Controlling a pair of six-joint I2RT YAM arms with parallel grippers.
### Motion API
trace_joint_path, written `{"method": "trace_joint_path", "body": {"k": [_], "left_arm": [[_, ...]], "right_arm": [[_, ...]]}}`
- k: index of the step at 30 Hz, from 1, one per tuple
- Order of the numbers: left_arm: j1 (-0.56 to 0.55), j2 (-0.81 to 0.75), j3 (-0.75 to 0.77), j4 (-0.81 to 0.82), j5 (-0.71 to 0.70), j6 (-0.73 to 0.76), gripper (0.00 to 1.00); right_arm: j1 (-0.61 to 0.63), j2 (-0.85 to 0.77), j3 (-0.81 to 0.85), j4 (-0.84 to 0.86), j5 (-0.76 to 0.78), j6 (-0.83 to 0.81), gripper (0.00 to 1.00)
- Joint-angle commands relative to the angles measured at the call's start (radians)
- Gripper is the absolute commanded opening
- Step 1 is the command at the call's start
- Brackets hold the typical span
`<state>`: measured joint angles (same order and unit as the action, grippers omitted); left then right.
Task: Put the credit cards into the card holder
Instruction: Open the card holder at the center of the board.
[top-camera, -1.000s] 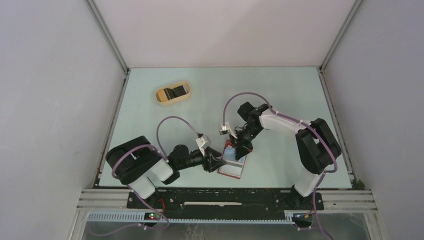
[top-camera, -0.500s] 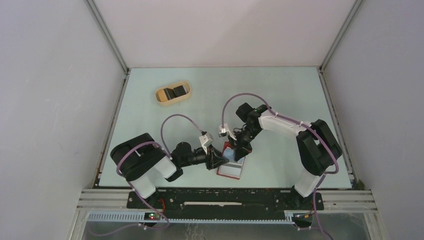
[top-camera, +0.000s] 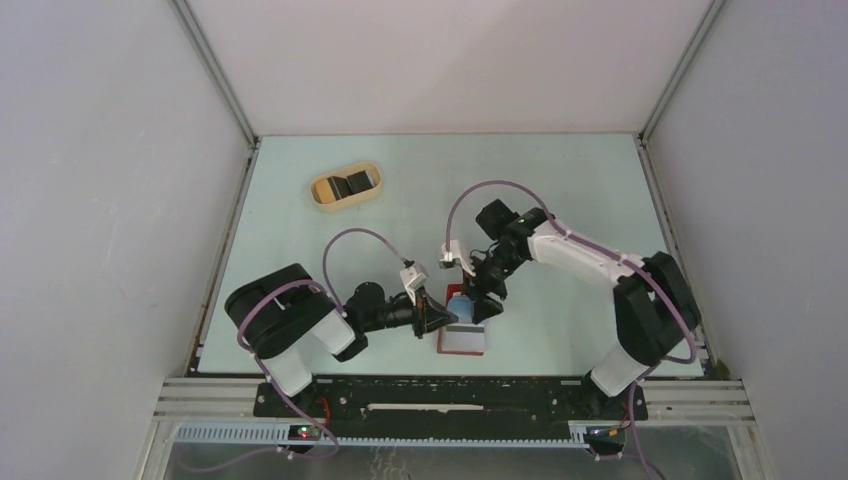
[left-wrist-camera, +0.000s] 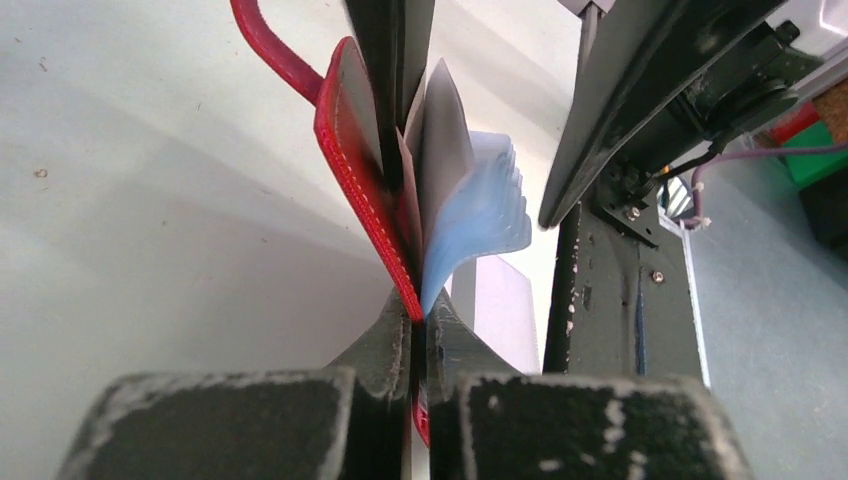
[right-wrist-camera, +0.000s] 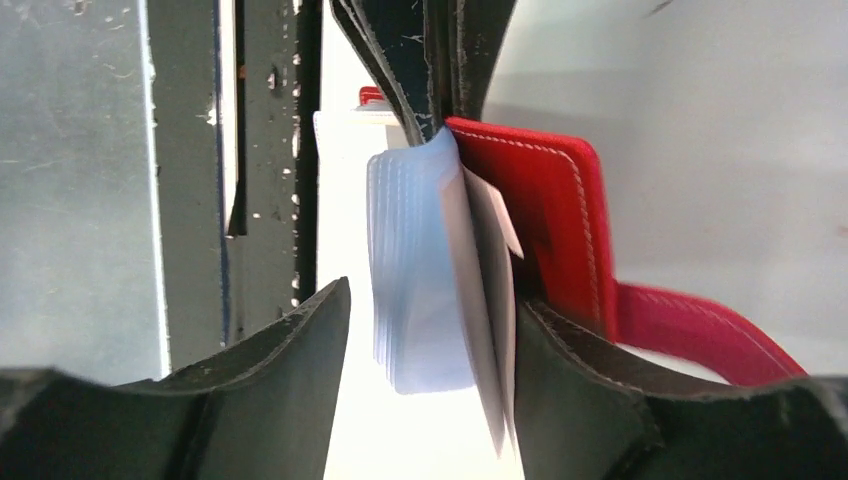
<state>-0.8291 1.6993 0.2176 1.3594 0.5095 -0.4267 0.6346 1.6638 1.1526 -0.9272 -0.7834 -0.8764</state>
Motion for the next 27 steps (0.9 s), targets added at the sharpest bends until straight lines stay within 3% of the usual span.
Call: {"method": "trace_joint_path", "body": {"k": [1,5,10,14,17,21,27], "left_arm": [[-0.002,0.002,-0.001,0.061,-0.031,-0.061,0.00],[0.000,0.028,0.006,0.076,-0.074,-0.146,0.00],[0.021,0.056,0.026,0.082,-0.107,-0.275,0.00],[0.028,0.065,0.028,0.083,-0.128,-0.321,0.00],[0.030,0.077,0.031,0.083,-0.124,-0.329,0.00],[0.028,0.086,0.034,0.083,-0.109,-0.322,0.00],[0.029,0.109,0.040,0.083,-0.108,-0.304,0.00]], "right_arm": [[-0.056,-0.171,0.005,0.082,0.077,0.061,0.68],[-0.103,-0.292,-0.013,0.095,0.072,0.059,0.68],[-0.044,-0.412,-0.141,0.183,0.019,-0.008,0.60],[0.035,-0.417,-0.216,0.265,0.042,-0.031,0.33],[0.097,-0.350,-0.223,0.307,0.141,-0.008,0.15],[0.136,-0.259,-0.223,0.397,0.281,0.066,0.00],[0.140,-0.161,-0.218,0.590,0.545,0.227,0.00]]}}
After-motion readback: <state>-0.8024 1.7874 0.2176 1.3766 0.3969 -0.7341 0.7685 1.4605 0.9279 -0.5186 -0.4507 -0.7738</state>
